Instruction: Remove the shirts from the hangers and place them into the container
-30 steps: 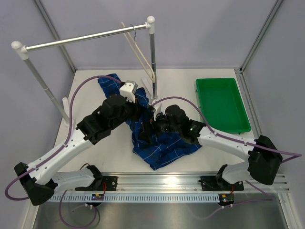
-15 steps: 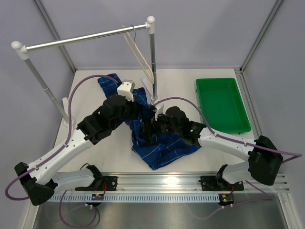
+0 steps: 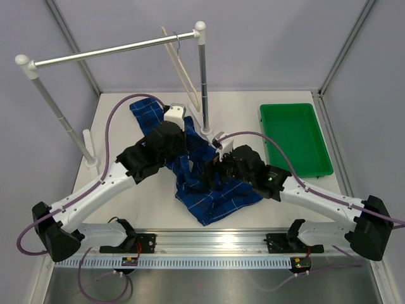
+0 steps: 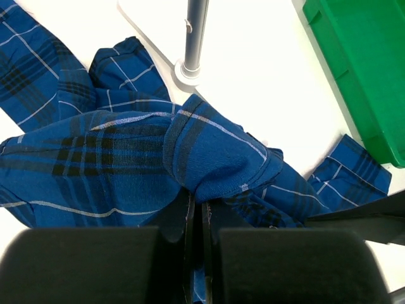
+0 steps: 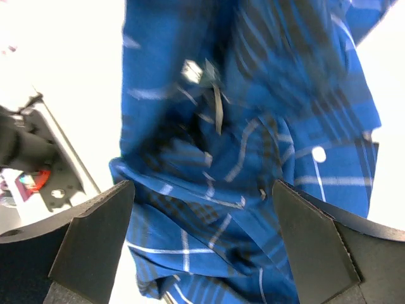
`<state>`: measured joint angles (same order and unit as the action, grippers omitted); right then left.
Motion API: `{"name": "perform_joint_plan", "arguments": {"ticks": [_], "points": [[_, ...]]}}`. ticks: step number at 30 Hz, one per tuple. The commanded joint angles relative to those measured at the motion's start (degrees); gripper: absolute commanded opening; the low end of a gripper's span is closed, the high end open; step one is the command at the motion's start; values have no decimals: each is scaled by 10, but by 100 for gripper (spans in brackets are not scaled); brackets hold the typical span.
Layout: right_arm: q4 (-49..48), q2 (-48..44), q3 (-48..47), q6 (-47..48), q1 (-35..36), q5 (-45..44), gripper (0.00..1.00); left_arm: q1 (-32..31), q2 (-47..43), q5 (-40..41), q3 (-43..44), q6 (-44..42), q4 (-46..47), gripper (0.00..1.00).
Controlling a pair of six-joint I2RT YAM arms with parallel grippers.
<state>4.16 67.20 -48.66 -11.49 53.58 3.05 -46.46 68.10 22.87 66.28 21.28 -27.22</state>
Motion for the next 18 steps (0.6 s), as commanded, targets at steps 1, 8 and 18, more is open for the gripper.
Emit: {"name": "perform_joint_plan", "arguments": {"ticks": [1, 8, 18], "points": [[-2, 16, 29, -29, 6, -49, 99, -1, -6, 22, 39, 4, 28, 0], [-62, 106, 23, -40, 6, -41, 99, -1, -23, 1, 41, 16, 31, 0], [-123, 206, -10, -25, 6, -44, 70, -1, -51, -31, 14, 30, 39, 0]]}}
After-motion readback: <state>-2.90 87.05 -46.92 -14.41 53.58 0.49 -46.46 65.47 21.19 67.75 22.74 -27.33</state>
